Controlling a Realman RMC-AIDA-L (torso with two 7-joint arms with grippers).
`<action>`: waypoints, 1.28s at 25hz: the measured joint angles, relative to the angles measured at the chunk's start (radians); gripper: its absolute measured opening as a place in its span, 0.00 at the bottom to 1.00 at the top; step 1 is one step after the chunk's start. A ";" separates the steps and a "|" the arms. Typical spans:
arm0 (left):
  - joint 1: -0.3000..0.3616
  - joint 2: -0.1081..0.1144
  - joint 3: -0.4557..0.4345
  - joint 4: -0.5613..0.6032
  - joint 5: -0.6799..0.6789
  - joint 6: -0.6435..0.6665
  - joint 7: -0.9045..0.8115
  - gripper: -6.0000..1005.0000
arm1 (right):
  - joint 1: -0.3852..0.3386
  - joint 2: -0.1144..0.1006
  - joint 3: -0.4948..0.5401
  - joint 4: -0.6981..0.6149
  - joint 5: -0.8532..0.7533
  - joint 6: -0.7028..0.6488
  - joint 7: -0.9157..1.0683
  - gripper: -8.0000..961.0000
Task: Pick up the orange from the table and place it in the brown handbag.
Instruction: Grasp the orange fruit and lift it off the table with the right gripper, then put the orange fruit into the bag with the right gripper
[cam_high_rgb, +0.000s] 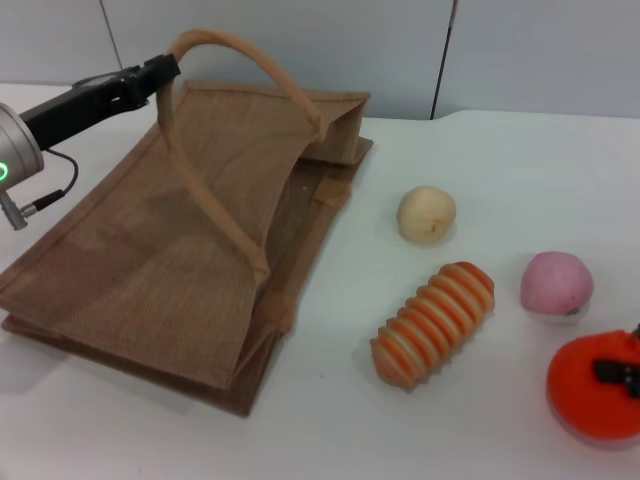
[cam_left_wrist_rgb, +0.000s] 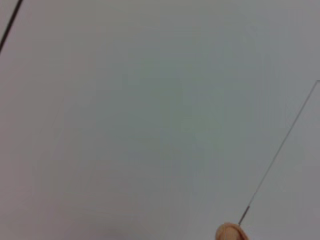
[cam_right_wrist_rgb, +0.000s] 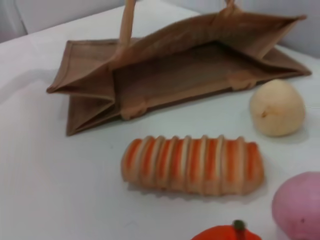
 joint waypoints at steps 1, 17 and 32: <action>0.001 0.000 0.000 0.000 -0.003 -0.005 0.000 0.12 | 0.000 0.000 0.000 -0.006 0.010 -0.007 -0.003 0.40; 0.002 0.005 0.000 0.008 -0.072 -0.171 -0.002 0.12 | 0.026 0.001 -0.009 -0.006 0.307 -0.106 -0.053 0.28; -0.039 0.005 0.000 0.007 -0.087 -0.300 -0.037 0.12 | 0.251 0.003 -0.106 0.345 0.334 0.157 -0.115 0.16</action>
